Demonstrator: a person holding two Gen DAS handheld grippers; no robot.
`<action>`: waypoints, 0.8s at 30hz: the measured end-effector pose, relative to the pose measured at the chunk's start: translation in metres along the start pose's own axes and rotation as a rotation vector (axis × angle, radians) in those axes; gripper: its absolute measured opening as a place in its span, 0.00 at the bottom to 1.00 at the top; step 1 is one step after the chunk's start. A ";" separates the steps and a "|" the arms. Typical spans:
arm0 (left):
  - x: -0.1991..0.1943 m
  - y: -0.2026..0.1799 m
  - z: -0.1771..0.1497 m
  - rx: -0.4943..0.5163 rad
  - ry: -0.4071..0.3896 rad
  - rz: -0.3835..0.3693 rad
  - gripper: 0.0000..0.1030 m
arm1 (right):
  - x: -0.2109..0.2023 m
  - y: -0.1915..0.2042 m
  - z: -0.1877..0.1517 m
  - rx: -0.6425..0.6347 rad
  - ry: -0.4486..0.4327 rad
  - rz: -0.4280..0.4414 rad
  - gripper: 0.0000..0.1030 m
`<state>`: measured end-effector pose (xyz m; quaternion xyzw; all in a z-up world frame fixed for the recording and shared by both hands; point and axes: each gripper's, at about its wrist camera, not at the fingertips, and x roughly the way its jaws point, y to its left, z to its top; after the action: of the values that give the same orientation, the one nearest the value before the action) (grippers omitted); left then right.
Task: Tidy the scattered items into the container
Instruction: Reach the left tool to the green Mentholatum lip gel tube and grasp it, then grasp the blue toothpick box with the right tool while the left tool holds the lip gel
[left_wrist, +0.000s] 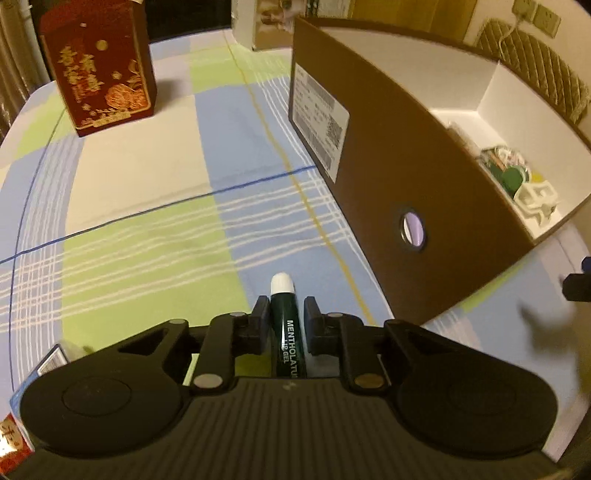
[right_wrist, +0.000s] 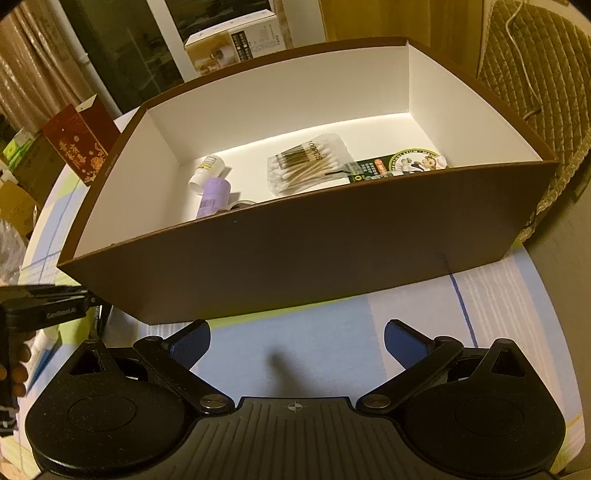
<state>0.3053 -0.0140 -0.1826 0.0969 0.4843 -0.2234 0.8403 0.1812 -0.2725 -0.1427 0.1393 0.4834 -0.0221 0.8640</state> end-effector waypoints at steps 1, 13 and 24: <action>0.001 -0.003 0.000 0.021 -0.001 0.008 0.15 | 0.000 0.001 0.000 -0.007 0.002 -0.004 1.00; -0.067 0.004 -0.036 -0.048 -0.030 0.045 0.12 | -0.003 0.039 -0.006 -0.158 0.024 0.071 1.00; -0.154 0.080 -0.111 -0.311 -0.092 0.181 0.12 | 0.000 0.132 -0.043 -0.508 0.068 0.299 1.00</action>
<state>0.1907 0.1421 -0.1114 -0.0013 0.4634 -0.0733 0.8831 0.1676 -0.1348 -0.1349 -0.0108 0.4760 0.2319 0.8483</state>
